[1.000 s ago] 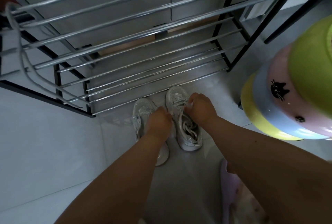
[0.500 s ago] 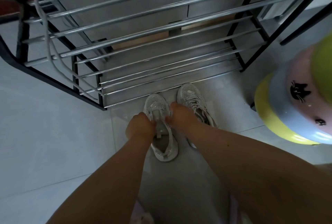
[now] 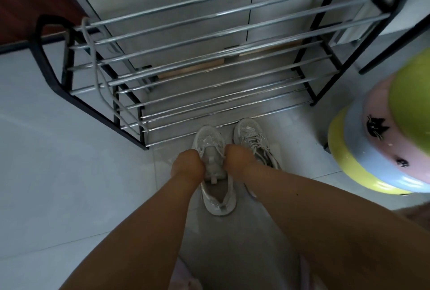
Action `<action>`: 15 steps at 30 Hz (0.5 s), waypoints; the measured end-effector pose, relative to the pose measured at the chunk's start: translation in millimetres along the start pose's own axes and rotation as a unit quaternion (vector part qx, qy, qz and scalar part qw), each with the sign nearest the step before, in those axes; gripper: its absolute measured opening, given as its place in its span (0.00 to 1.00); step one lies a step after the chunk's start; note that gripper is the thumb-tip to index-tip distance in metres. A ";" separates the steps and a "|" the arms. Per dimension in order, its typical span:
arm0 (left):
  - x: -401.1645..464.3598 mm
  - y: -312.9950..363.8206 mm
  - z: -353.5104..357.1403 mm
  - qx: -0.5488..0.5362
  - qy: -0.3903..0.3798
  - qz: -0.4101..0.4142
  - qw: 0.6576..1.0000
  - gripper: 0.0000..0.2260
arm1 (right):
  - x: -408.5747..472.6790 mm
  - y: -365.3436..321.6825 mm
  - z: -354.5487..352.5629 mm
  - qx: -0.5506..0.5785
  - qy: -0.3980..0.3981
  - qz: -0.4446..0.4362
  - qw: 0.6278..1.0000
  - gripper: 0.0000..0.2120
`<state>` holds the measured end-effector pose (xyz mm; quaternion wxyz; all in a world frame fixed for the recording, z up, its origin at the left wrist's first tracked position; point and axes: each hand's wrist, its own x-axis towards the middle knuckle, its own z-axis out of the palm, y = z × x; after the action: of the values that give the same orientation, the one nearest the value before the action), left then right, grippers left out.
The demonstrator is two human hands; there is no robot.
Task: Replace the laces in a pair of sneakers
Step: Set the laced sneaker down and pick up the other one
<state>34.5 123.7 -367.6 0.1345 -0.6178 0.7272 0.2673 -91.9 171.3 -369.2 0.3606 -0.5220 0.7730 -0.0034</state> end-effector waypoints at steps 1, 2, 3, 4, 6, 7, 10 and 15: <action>-6.8 2.3 -7.3 -0.004 0.001 0.005 1.000 0.09 | -6.4 -1.9 -6.0 0.001 0.003 0.002 1.000 0.12; -13.9 4.3 -15.0 -0.005 0.004 0.012 1.000 0.09 | -13.8 -4.5 -13.0 0.003 0.008 0.001 1.000 0.13; -22.2 6.2 -23.3 -0.004 0.010 0.019 1.000 0.09 | -22.2 -7.5 -20.4 0.005 0.014 0.000 1.000 0.13; -30.9 8.0 -31.5 0.000 0.016 0.028 0.999 0.09 | -30.4 -10.6 -27.2 0.007 0.023 -0.004 1.000 0.13; -49.8 11.1 -47.8 0.016 0.031 0.046 0.998 0.09 | -48.4 -17.0 -40.1 0.011 0.036 -0.011 0.999 0.14; -60.6 13.2 -56.2 0.023 0.042 0.051 0.998 0.10 | -58.9 -20.7 -46.6 0.012 0.039 -0.012 0.999 0.13; -94.9 18.4 -79.6 0.040 0.076 0.062 0.994 0.11 | -92.2 -30.9 -64.2 0.012 0.070 -0.027 0.997 0.13; -147.7 21.3 -112.7 0.023 0.127 0.081 0.988 0.11 | -157.8 -45.9 -98.3 0.019 0.134 -0.054 0.989 0.09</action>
<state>58.6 185.2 -192.7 0.0326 -0.5828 0.7918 0.1800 -79.3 241.6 -191.5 0.2634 -0.5507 0.7847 -0.1075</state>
